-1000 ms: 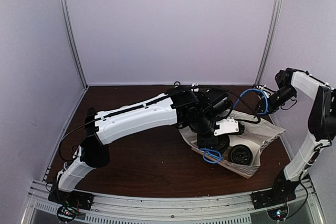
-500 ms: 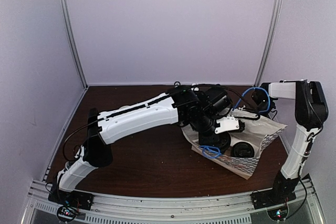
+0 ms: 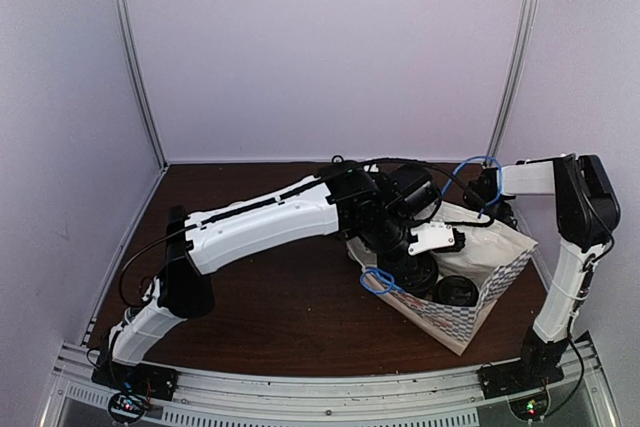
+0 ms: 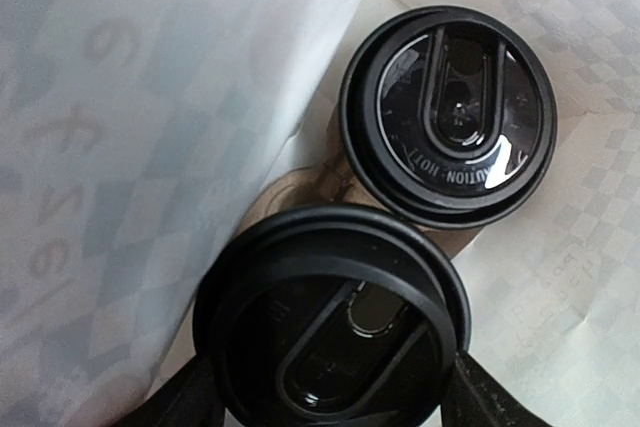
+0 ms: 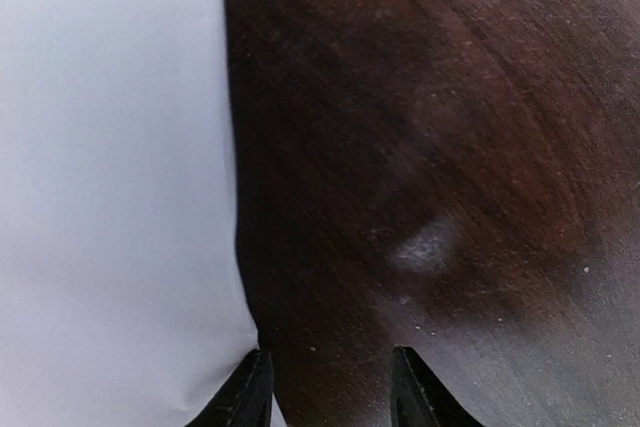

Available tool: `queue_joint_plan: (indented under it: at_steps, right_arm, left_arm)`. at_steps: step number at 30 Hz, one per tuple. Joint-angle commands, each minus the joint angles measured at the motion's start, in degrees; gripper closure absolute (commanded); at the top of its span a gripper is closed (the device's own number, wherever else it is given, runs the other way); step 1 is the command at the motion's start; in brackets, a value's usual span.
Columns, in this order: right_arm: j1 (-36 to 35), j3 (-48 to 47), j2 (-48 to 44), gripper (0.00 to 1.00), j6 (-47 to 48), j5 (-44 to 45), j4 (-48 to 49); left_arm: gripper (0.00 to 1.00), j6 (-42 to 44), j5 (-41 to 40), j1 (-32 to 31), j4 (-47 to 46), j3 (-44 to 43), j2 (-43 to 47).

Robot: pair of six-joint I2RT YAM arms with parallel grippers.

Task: Pack the takeout coffee

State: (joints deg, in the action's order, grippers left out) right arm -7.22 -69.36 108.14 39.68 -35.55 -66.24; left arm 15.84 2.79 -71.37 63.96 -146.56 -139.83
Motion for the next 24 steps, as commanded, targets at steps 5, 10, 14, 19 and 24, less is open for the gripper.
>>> queue_joint_plan:
  at_steps: [5, 10, 14, 19, 24]
  right_arm:
    - [-1.5, 0.9, 0.4, 0.56, 0.3, -3.7, -2.9]
    - [3.9, -2.9, -1.3, 0.53, 0.2, -2.2, -5.4]
    - [6.4, -5.1, -2.0, 0.53, 0.6, -0.7, -7.0]
    - [8.2, -3.9, -3.0, 0.53, 0.6, -1.5, -6.5]
    - [8.2, -2.3, -3.5, 0.53, 1.0, -1.6, -6.0]
  left_arm:
    - [0.53, -3.6, 4.6, 0.1, 5.6, 0.4, -1.3]
    - [0.54, -4.8, 4.8, 0.2, 7.1, 0.4, -2.1]
    - [0.54, -5.5, 5.9, 0.2, 8.2, -0.8, -3.4]
    - [0.56, -6.1, 5.5, 0.2, 5.8, -1.1, -4.2]
    - [0.56, -6.3, 5.2, 0.3, 4.7, -4.0, -7.8]
